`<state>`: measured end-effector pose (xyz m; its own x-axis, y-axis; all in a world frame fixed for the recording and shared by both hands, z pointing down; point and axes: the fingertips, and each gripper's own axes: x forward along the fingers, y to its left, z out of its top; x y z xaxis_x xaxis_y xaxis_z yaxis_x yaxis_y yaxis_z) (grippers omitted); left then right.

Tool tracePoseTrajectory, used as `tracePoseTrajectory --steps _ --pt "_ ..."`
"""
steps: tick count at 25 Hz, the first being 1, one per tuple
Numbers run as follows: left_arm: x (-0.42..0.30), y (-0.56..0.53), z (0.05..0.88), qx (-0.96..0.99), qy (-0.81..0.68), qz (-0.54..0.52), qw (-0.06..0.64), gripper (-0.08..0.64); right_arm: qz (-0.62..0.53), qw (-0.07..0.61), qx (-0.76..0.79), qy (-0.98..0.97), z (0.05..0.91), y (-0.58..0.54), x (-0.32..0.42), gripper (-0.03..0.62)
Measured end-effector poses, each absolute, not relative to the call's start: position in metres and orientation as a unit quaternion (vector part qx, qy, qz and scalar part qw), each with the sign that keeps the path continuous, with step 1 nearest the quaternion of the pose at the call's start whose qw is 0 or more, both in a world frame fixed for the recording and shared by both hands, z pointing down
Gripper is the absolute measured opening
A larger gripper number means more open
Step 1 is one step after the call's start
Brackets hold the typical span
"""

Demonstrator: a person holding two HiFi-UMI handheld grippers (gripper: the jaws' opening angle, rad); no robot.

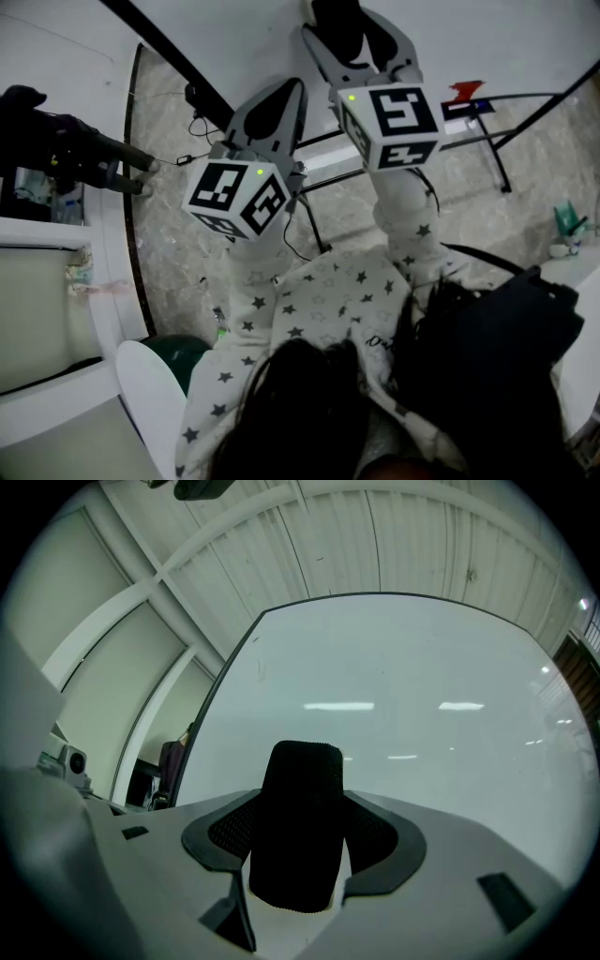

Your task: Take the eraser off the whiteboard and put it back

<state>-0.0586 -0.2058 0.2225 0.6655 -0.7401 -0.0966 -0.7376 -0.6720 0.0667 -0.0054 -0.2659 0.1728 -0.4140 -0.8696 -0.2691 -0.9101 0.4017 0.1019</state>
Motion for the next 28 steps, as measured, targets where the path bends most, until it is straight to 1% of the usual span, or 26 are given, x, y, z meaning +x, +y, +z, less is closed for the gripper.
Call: tracePoseTrajectory --steps 12,19,28 --pt "-0.06 -0.202 0.224 0.909 -0.413 -0.055 0.009 0.002 0.138 0.084 -0.552 0.818 0.176 -0.268 -0.007 0.264" --pt "-0.06 -0.203 0.226 0.91 -0.412 -0.055 0.014 0.002 0.16 0.065 -0.556 0.813 0.178 -0.269 -0.015 0.264" --pt "-0.064 -0.201 0.226 0.906 -0.419 -0.054 0.016 0.0 0.176 0.061 -0.57 0.8 0.176 -0.271 -0.016 0.265"
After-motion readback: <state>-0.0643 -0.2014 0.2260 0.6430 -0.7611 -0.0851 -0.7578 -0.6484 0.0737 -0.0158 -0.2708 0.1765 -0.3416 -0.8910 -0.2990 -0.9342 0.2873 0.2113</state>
